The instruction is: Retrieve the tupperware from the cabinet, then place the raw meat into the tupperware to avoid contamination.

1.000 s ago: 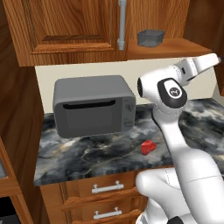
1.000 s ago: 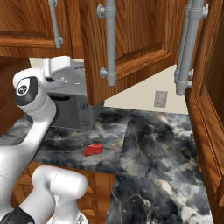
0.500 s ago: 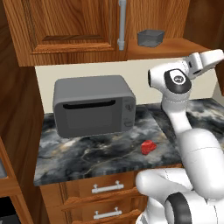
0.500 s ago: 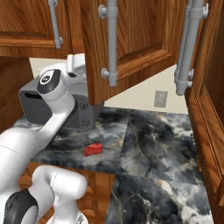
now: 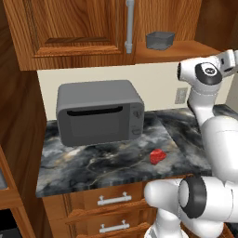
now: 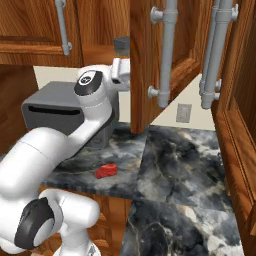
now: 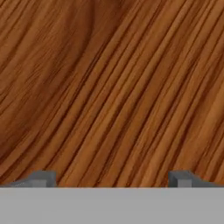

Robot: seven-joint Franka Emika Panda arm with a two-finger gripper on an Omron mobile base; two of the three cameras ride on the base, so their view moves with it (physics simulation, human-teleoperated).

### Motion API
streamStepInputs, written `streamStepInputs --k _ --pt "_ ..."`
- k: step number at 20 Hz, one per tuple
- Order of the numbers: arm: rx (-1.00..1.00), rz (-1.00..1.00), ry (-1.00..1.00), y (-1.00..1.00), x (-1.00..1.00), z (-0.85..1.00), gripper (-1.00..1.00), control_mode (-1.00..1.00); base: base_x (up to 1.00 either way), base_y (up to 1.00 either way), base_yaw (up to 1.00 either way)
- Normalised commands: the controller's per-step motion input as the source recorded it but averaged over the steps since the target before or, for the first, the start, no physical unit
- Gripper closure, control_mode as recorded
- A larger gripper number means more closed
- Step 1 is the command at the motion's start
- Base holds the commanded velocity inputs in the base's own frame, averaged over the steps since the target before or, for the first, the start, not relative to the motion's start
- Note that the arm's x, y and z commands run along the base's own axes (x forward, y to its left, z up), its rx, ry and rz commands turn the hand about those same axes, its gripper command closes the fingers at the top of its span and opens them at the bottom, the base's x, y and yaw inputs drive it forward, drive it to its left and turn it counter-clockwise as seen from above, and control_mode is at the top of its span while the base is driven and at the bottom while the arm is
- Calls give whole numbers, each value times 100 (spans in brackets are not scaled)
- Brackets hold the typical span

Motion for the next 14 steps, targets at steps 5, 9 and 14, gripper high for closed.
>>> streamStepInputs --k 5,9,14 --pt "15 1 -9 -87 7 0 -100 -100 0 0 0" --pt "16 5 -11 -80 9 0 -100 -100 0 0 0" --pt "14 8 -11 -66 3 0 -100 -100 0 0 0"
